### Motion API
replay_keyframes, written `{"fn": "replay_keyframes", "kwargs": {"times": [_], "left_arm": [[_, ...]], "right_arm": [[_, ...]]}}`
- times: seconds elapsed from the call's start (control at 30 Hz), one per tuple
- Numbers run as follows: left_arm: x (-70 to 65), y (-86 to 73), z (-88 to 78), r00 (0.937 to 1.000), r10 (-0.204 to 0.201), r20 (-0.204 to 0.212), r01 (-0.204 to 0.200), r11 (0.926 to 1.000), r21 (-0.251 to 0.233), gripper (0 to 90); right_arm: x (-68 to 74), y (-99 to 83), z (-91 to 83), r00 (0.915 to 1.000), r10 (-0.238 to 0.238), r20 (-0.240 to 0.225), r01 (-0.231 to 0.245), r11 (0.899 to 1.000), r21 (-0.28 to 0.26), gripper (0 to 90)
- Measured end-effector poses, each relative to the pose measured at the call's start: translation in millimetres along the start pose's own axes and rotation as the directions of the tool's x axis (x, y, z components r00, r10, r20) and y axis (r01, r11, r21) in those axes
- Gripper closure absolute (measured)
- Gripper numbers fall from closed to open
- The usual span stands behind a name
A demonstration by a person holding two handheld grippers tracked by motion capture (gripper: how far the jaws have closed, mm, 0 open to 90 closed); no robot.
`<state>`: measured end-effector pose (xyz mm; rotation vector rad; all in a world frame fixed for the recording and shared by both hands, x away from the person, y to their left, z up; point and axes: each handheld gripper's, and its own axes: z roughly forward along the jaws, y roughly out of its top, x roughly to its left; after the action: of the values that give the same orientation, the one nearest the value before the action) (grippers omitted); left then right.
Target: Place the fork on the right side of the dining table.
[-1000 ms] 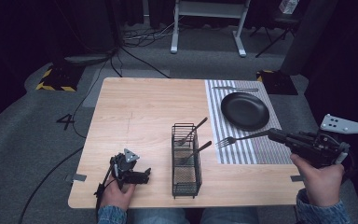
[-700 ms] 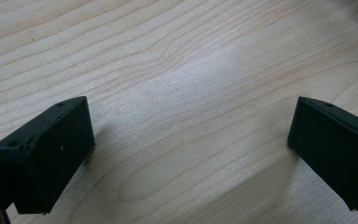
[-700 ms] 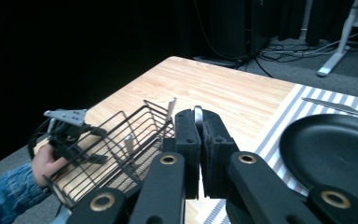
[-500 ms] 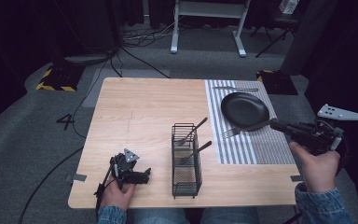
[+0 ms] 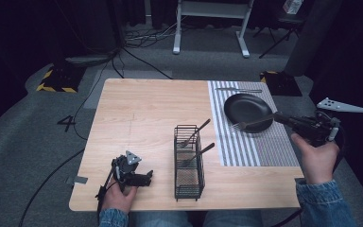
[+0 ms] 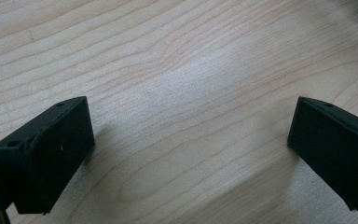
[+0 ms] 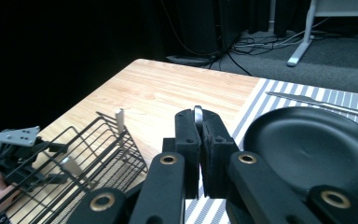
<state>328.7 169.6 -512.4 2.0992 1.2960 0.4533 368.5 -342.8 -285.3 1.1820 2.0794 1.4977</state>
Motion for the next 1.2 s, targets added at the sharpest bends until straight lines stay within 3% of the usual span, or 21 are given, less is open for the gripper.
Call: {"fn": "replay_keyframes", "kwargs": {"times": [0.63, 1.2], "left_arm": [[0.1, 0.1, 0.0, 1.0, 0.0, 0.0, 0.0, 1.0, 0.001, 0.4], [0.0, 0.1, 0.0, 1.0, 0.0, -0.001, 0.0, 1.0, 0.0, 0.4]], "right_arm": [[-34.7, -16.6, 42.1, 0.9939, 0.097, 0.053, -0.101, 0.992, 0.074, 87.2], [-52.4, -36.2, 64.5, 0.9854, 0.14, 0.096, -0.153, 0.978, 0.14, 87.2]]}}
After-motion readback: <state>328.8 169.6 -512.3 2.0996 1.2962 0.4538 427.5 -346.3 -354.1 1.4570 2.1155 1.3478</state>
